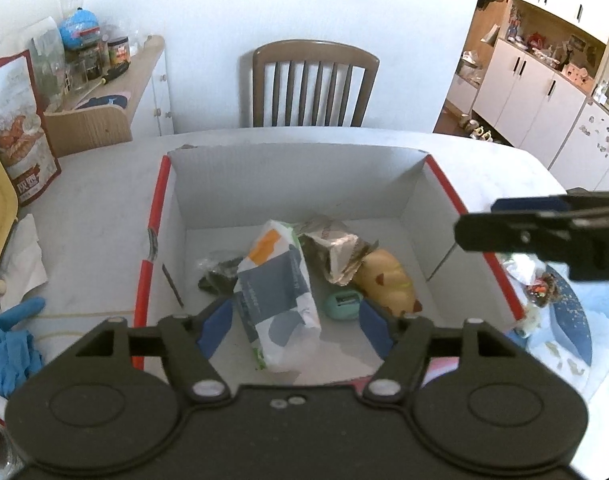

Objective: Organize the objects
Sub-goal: 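Withdraw both grippers from the box back toward the pile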

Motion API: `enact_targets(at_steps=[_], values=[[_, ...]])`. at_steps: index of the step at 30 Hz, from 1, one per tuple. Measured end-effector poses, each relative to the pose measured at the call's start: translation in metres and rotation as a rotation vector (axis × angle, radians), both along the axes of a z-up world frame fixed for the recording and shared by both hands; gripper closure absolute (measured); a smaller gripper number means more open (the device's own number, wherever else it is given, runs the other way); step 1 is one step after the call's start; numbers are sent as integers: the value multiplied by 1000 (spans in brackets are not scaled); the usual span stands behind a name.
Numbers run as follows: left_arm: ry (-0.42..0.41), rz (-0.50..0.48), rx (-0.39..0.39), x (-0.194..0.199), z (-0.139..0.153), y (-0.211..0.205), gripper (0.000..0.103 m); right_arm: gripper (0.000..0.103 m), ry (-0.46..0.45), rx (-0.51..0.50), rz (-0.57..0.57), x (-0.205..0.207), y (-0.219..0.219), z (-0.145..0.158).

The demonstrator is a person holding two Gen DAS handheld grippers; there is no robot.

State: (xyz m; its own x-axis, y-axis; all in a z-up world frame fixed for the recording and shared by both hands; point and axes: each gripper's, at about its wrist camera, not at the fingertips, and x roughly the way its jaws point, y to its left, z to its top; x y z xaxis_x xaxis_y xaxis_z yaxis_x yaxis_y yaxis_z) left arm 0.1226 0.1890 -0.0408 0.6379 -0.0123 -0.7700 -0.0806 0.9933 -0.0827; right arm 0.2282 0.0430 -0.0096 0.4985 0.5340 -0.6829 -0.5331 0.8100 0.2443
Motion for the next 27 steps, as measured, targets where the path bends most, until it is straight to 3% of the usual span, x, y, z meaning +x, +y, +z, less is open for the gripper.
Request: enact_targets(at_steps=[13,18,27], values=[[-65,-42,30,-25,22,-36,17,27,-65,42,33,-61,-47,8],[-77,-41,28,-31,26,-57,4,19,-87,51,29,-79,-73,9],[-78,-32,20,-27,26,-97,0,17,-109,37,2,-89,-134,7]])
